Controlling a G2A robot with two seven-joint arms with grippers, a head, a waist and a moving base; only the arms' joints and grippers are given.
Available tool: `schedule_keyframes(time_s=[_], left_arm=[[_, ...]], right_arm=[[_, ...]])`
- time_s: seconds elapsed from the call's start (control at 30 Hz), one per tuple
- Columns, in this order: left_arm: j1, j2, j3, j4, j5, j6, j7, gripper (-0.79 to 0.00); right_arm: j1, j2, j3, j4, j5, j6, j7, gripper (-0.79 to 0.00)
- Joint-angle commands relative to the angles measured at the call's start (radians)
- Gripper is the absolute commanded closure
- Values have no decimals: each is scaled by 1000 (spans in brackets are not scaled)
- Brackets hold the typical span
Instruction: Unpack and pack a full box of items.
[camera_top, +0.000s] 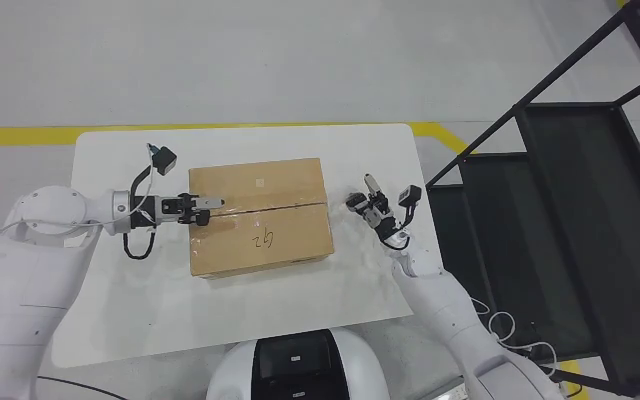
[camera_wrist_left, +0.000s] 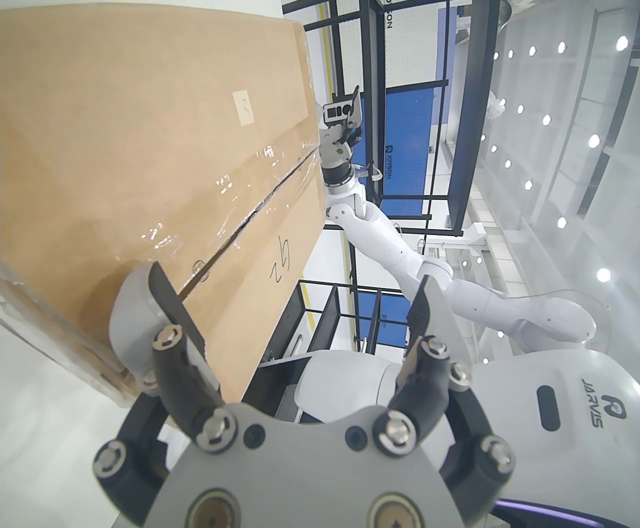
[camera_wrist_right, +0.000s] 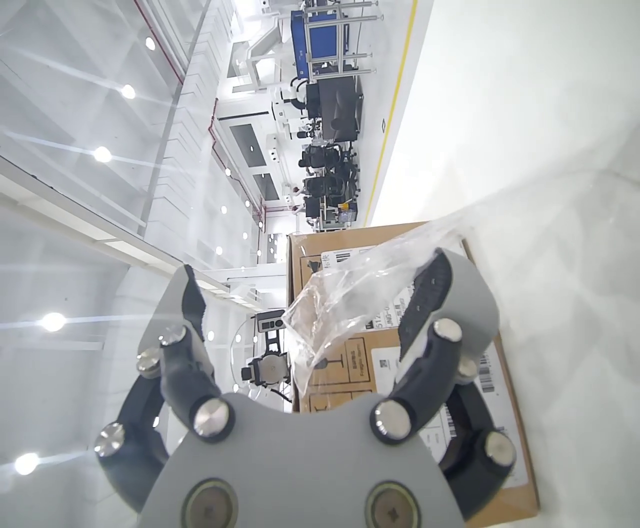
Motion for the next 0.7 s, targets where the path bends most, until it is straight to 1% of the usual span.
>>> schedule_keyframes(time_s=[0.0, 0.07, 0.1, 0.17, 0.27, 0.3, 0.33, 0.37, 0.4, 0.57, 0.67], left_arm=[[-2, 0, 2, 0, 0, 0, -1, -785], [-4, 0, 2, 1, 0, -2, -1, -785], [-5, 0, 2, 3, -1, -1, -2, -785], [-6, 1, 0, 5, 0, -2, -3, -785], [-6, 3, -3, 8, -1, -1, -3, -785], [-5, 3, -4, 8, 0, -1, -3, -785], [-5, 3, -4, 8, 0, -2, -3, -785], [-4, 4, -4, 8, 0, -2, -3, -785], [-3, 4, -4, 8, 0, -3, -3, -785], [-1, 4, -3, 8, -4, -3, 0, -785], [0, 5, -1, 8, -4, -4, 2, -785]], right_arm=[[3, -2, 1, 1, 12, -2, 12, -422], [7, -5, -1, 2, 23, -2, 24, -394], [10, -6, -2, 5, 25, -3, 27, -400], [14, -9, -4, 9, 32, -4, 32, -372], [21, -14, -6, 20, 51, -7, 46, -354], [23, -15, -6, 25, 55, -9, 50, -292], [26, -16, -6, 29, 60, -10, 55, -197], [28, -18, -7, 34, 66, -11, 60, -80], [30, -19, -7, 41, 70, -13, 65, 0], [33, -22, -1, 64, 79, -31, 85, 0], [19, -16, 14, 48, 37, -62, 77, 0]])
